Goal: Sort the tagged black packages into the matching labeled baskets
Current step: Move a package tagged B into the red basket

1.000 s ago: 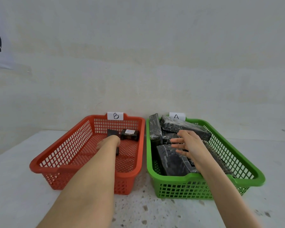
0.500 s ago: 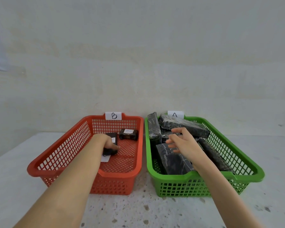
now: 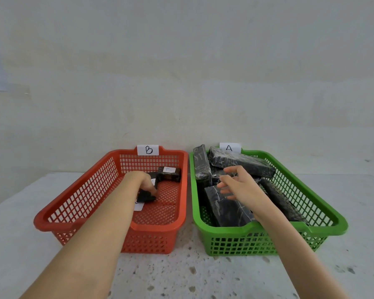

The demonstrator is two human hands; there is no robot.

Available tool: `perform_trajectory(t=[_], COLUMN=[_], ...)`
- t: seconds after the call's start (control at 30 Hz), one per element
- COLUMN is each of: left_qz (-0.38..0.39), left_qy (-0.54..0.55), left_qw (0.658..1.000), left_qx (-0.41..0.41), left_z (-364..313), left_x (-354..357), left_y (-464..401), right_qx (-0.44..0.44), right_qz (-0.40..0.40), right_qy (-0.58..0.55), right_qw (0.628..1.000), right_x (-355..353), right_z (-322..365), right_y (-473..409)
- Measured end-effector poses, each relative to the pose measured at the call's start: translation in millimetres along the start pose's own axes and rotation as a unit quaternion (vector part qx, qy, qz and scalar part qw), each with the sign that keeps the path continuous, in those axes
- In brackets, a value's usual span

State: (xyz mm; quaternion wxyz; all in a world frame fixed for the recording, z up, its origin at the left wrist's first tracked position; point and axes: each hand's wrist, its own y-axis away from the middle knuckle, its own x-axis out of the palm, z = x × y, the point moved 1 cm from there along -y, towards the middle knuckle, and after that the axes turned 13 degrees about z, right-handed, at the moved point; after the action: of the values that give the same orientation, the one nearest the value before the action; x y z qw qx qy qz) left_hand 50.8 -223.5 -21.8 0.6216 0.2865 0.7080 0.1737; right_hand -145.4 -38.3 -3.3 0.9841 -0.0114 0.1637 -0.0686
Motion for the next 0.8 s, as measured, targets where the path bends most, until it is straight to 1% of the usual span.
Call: perform_trajectory(t=[0.13,0.3,0.47,0.57,0.63,0.7,0.73,0.8], left_qz=[-0.037,-0.011,-0.008,-0.026,-0.057,-0.099,-0.104,-0.056], left_qy=[-0.049,-0.048,-0.062,-0.070,-0.045,-0.007,0.014,0.108], left_qw=[0.998,0.999,0.998,0.996,0.997,0.994,0.992,0.986], left_qx=[-0.018,-0.012,-0.029,-0.045,-0.010,0.050,0.076,0.116], left_z=[3.0,3.1,2.8,-1.6,-10.0,-20.9,-26.6,-38.5], left_x=[-0.9,-0.7,1.7,-1.5,-7.3,-11.3,-9.6,3.6], left_y=[0.2,-0.8,3.5,17.2,33.0,50.1,59.4,75.4], right_qx=[0.002,0.007,0.010,0.010,0.010,0.008,0.007,0.006], right_qz=[0.003,0.006,0.012,0.014,0.015,0.015,0.014,0.010], right_qy=[-0.005,-0.003,0.004,0.006,0.007,0.005,0.005,0.006], right_qw=[1.000,1.000,1.000,1.000,1.000,1.000,1.000,1.000], right_x=[0.1,0.0,0.2,0.2,0.1,-0.1,-0.2,-0.6], right_z=[-0.3,-2.0,-3.9,-4.5,-4.7,-4.8,-4.8,-4.0], right_y=[0.3,0.3,-0.7,-1.9,-2.7,-2.9,-2.6,-1.8])
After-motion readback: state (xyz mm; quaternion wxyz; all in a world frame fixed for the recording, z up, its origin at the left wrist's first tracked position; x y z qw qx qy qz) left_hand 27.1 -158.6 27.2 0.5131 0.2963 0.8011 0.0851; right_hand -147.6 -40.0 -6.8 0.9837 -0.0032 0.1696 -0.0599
